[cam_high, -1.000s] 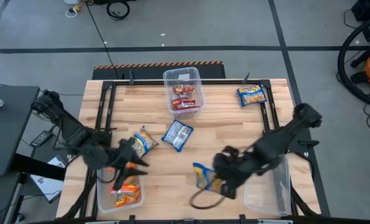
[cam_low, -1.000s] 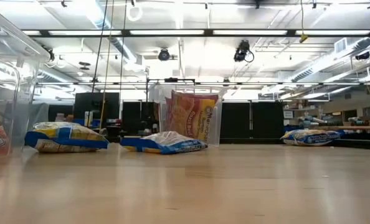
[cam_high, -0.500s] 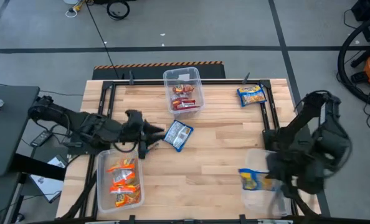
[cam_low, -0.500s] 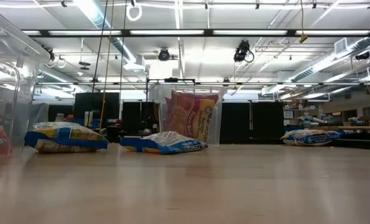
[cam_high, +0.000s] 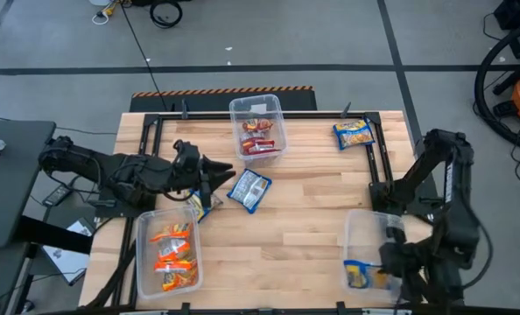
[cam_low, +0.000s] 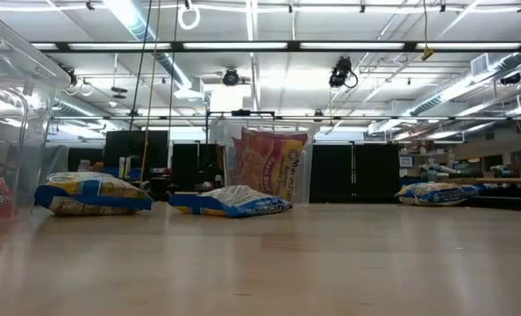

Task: Sort Maruchan noodles
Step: Put the blue noodle pack into the bottom right transparent bin

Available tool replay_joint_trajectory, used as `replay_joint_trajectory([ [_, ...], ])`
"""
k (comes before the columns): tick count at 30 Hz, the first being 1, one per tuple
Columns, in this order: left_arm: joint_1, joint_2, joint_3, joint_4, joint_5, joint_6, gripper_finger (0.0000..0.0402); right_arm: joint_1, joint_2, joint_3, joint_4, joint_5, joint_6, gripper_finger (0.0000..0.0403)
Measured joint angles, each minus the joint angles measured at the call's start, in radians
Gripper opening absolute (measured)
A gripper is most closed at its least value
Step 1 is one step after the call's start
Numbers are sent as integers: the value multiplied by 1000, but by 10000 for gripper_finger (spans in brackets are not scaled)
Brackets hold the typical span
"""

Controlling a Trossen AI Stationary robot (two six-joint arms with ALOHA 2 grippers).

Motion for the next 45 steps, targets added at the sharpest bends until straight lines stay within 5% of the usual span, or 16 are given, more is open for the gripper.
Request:
replay_joint_trajectory([
  [4, 5, 0, 0, 0, -3, -1, 137, 1, 0, -172, 187, 78, 68, 3],
  [10, 5, 0, 0, 0, -3, -21, 137, 1, 1, -360, 399, 4, 79, 3],
  [18, 5, 0, 0, 1, -3, -27, 137, -3, 1, -395, 544, -170, 64, 4],
  [23, 5, 0, 0, 0, -3, -19, 137, -3, 1, -395, 672, -183, 87, 14],
  [30, 5, 0, 0, -5, 3, -10, 137, -14, 1, -395, 686, -205, 172, 82],
  [35, 5, 0, 0, -6, 31, -10, 137, -24, 1, -391, 682, -325, 101, 130],
  [45, 5, 0, 0, -10, 50, -7, 137, -81, 0, -375, 571, -337, -17, 133],
])
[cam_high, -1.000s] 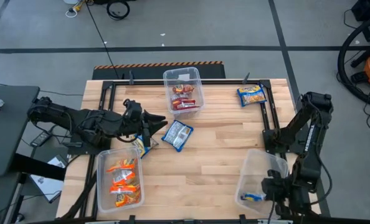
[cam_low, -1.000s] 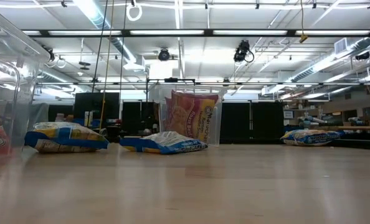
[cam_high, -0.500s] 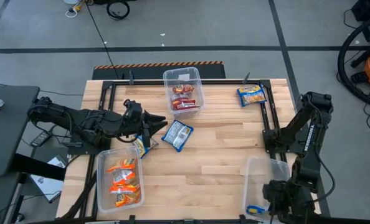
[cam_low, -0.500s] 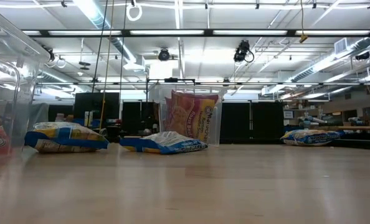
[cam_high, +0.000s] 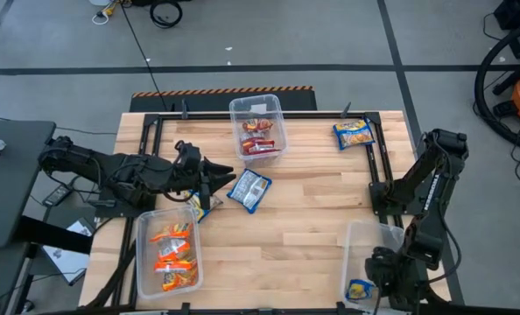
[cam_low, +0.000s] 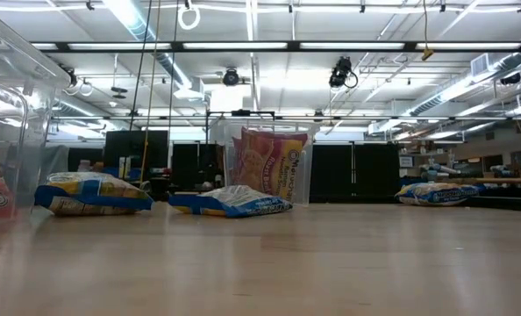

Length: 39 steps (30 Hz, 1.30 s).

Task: Sort Maruchan noodles
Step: Put the blue noodle pack into the bottom right transparent bin

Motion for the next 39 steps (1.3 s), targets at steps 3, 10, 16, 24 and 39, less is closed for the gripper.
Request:
replay_joint_trajectory([
  [3, 0, 0, 0, -5, 0, 0, 137, -6, 0, 0, -1, -13, -69, 131],
  [10, 0, 0, 0, -4, 0, 23, 137, -21, 0, 0, 29, -70, -117, 56],
  [16, 0, 0, 0, -3, 0, 23, 137, -46, 0, 5, -20, -80, 0, 8],
  [24, 0, 0, 0, -3, -4, 26, 137, -44, -2, 183, -308, 54, 115, 4],
  [39, 0, 0, 0, -2, -4, 34, 137, -19, 191, 135, 43, -99, -66, 24],
])
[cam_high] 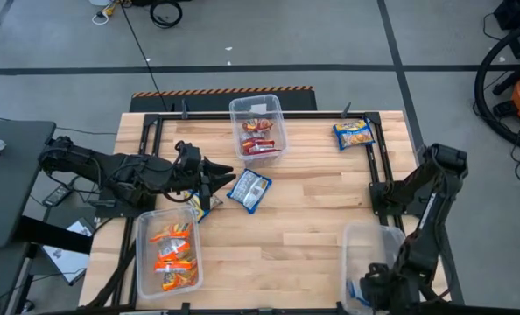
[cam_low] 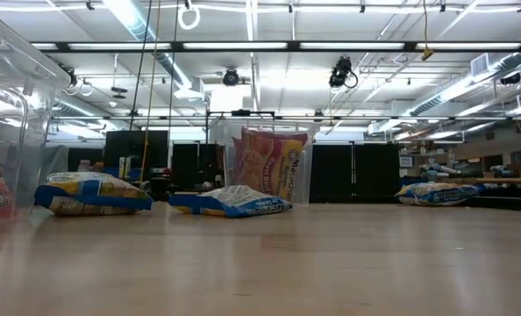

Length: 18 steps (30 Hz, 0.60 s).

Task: Sort Maruchan noodles
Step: Put the blue noodle pack into the bottom right transparent bin

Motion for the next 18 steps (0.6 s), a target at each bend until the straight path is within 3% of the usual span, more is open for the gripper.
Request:
replay_joint_trajectory([
  [2, 0, 0, 0, 0, 0, 1, 137, 2, 7, 0, 2, -44, 30, 33],
  [11, 0, 0, 0, 0, 0, 1, 137, 15, -46, -2, -34, -15, 76, 77],
  [18, 0, 0, 0, 0, 0, 0, 137, 16, -106, -2, -100, -68, 84, 122],
])
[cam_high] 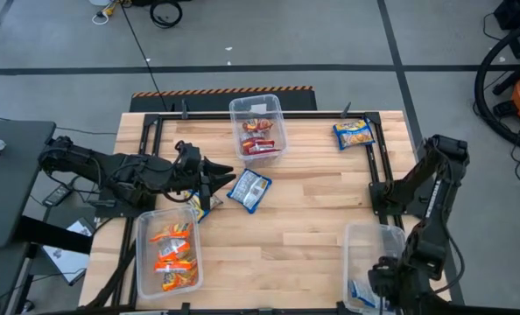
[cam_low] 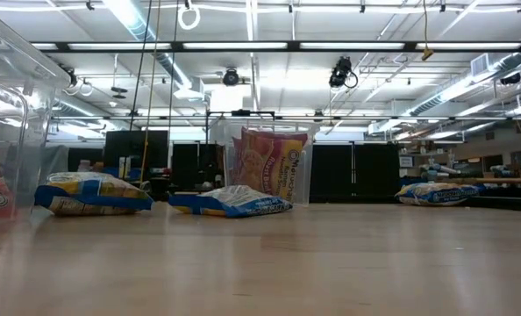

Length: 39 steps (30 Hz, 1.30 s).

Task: Sort Maruchan noodles
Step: Put the blue noodle pack into the bottom right transparent bin

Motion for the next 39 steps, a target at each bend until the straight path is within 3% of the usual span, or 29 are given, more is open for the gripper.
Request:
replay_joint_trajectory([
  [5, 0, 0, 0, 0, 0, 0, 137, -17, -61, 1, -30, 57, 11, 121],
  [14, 11, 0, 0, 14, 3, 5, 137, -162, -284, 2, -290, 382, 18, 107],
  [19, 50, -11, 0, 15, 101, 8, 137, -341, -340, 2, -354, 540, -119, 105],
  [24, 112, -10, 0, 2, 220, 38, 137, -617, -333, -10, -376, 718, -169, 107],
  [27, 153, -10, 0, -15, 266, 91, 137, -814, -319, -55, -396, 801, -55, 114],
  [31, 208, -10, 0, -30, 324, 177, 137, -1058, -317, -142, -400, 810, 139, 133],
  [35, 261, -17, 0, -87, 402, 239, 137, -1189, -344, -235, -389, 851, 381, 156],
  [39, 303, -16, 0, -165, 438, 268, 137, -1262, -403, -379, -387, 901, 747, 182],
])
